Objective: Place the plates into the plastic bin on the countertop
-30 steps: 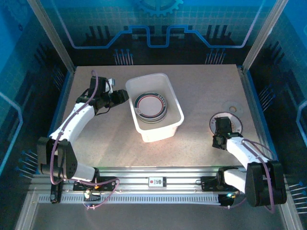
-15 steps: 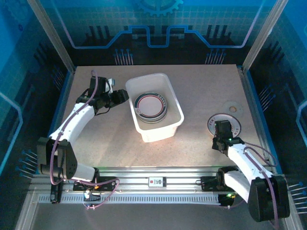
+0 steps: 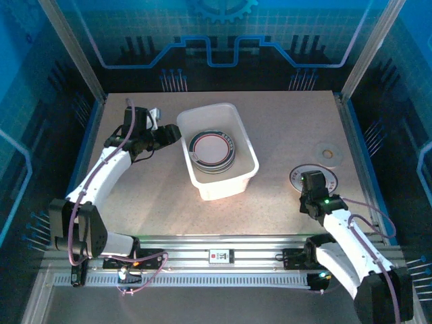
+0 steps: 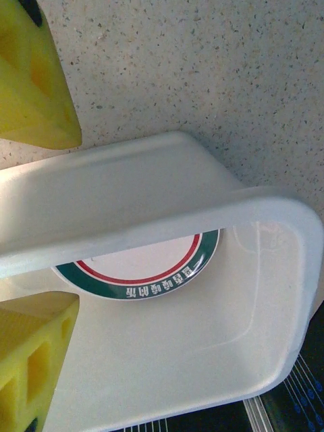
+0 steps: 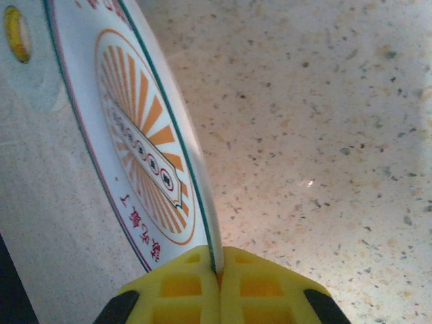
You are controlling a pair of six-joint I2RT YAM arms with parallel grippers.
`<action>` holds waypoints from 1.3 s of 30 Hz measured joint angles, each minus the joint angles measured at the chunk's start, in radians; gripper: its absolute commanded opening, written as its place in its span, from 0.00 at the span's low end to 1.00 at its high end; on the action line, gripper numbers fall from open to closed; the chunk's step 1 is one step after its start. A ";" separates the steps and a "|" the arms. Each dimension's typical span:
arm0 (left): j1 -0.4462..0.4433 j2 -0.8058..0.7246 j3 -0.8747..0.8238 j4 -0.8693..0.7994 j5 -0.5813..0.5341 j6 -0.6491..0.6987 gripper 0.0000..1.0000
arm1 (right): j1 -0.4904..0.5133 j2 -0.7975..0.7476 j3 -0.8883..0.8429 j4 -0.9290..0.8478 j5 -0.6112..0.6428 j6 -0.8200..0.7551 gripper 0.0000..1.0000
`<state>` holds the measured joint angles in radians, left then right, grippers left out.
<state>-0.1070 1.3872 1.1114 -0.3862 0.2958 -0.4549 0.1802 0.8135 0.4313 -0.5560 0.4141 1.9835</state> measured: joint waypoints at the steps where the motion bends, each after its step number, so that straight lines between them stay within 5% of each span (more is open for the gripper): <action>1: 0.000 -0.001 0.000 0.000 0.001 0.000 0.59 | 0.005 0.000 0.011 -0.005 0.004 -0.007 0.00; 39: 0.000 -0.016 -0.016 0.018 0.055 0.003 0.59 | 0.131 0.230 0.477 0.156 0.068 -0.461 0.00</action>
<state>-0.1070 1.3716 1.0958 -0.3683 0.3504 -0.4522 0.3111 1.0435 0.9081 -0.3996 0.4816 1.5223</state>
